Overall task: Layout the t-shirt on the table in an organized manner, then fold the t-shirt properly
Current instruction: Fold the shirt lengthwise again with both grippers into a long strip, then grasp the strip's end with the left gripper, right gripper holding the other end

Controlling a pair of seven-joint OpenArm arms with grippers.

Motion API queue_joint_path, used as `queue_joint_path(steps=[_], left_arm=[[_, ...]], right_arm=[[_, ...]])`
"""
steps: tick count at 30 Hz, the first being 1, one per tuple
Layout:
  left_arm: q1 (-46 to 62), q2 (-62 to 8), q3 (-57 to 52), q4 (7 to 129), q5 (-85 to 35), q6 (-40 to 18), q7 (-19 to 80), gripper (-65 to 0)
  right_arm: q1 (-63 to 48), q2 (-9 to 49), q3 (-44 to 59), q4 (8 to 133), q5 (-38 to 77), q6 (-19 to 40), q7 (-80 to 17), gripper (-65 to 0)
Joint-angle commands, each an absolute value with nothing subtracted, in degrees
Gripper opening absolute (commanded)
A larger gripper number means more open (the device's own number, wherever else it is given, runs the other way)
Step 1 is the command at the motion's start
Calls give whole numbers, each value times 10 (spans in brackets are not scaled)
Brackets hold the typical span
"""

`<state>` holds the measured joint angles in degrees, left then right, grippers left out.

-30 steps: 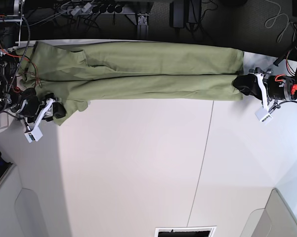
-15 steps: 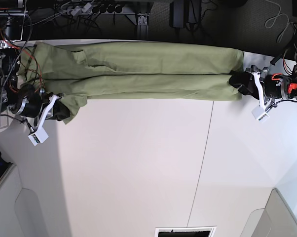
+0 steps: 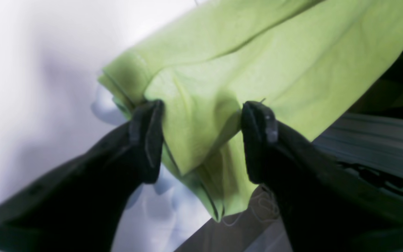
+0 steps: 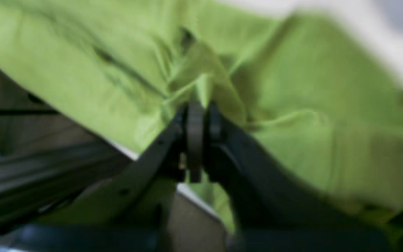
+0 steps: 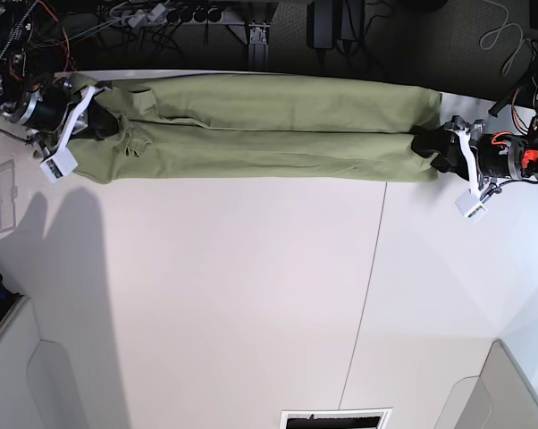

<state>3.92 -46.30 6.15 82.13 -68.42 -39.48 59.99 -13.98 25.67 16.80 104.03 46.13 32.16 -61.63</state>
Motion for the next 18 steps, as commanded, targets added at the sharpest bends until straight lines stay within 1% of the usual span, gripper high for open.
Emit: queue_joint_path(steps=[1,2,3,4,12,18], left_arm=[[30,-475,55,828,-697,-400,591,-278],[30,-475,54,828,-697,-400,591,-278],[30,-475,50,828,-700,-400,591,-278],[30,-475,44,828,-704,-400,591,-278],[38,-477,-55,828,-735,-400,620,-278],[89,-472,-94,828,-746,-400,615,-277]], right_arm=[[-137,266,173,1050,474,324,-604,-432],[-139,266,173,1050,473,324,-604,-358],[-139,266,173,1050,470,324,-604,-309],[-138,266,173,1051,467,324,-604,-296],[-138,264,179,1054,458,324,-584,-299],[-139,245,179,1043,382,316,-557,-298]])
